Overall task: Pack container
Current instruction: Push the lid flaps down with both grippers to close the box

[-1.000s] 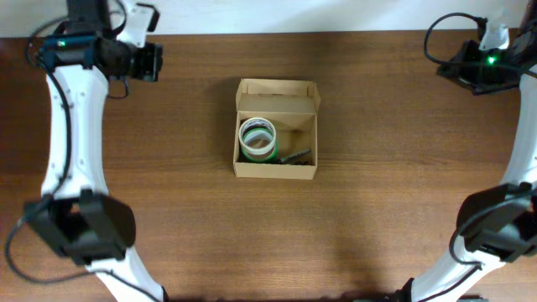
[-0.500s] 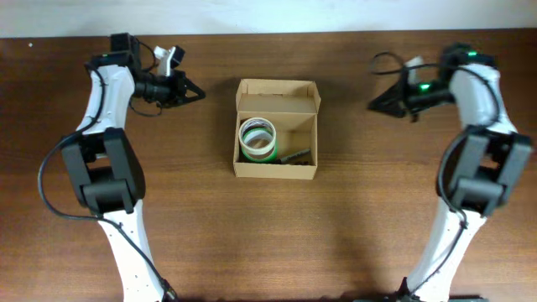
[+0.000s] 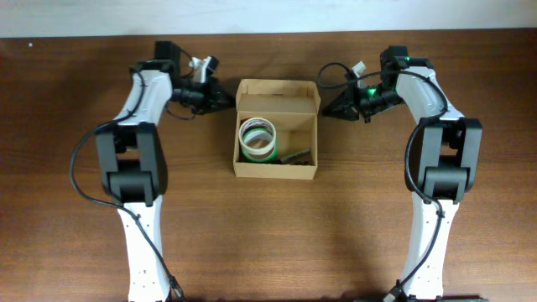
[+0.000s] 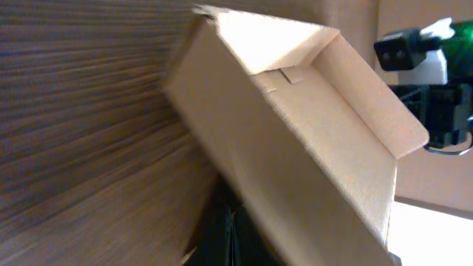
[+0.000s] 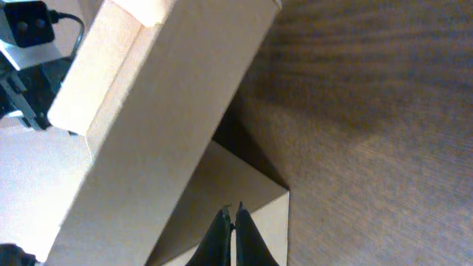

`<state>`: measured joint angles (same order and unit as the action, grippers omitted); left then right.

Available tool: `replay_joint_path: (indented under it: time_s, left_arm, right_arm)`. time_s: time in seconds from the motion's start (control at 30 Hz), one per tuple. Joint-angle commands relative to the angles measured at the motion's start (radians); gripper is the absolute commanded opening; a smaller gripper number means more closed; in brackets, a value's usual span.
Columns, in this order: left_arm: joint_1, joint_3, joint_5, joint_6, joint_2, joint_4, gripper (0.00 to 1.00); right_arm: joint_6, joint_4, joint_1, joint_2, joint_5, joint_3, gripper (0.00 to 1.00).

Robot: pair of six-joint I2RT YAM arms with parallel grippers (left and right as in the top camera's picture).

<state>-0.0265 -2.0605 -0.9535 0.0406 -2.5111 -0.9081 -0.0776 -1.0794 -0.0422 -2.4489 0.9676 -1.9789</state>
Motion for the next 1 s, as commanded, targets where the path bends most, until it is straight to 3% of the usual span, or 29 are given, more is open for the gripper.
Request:
replay_joint_path:
  time_s: [0.0, 0.33, 0.77, 0.97]
  left_arm:
    - [-0.011, -0.001, -0.008, 0.057, -0.016, 0.02, 0.02]
    - [-0.016, -0.001, 0.015, 0.102, -0.016, 0.053, 0.02]
    - [-0.017, -0.001, 0.056, 0.13, -0.059, 0.053, 0.02]
    - [-0.017, -0.001, -0.064, 0.146, -0.087, 0.137, 0.02]
  right_arm:
    - [-0.033, 0.023, 0.013, -0.006, 0.024, -0.002, 0.04]
    - [-0.13, 0.149, 0.042, -0.044, 0.032, -0.002, 0.04]
    - [-0.137, 0.218, 0.042, -0.051, 0.106, -0.002, 0.04]
    - [-0.142, 0.28, 0.042, -0.051, 0.185, -0.002, 0.04]
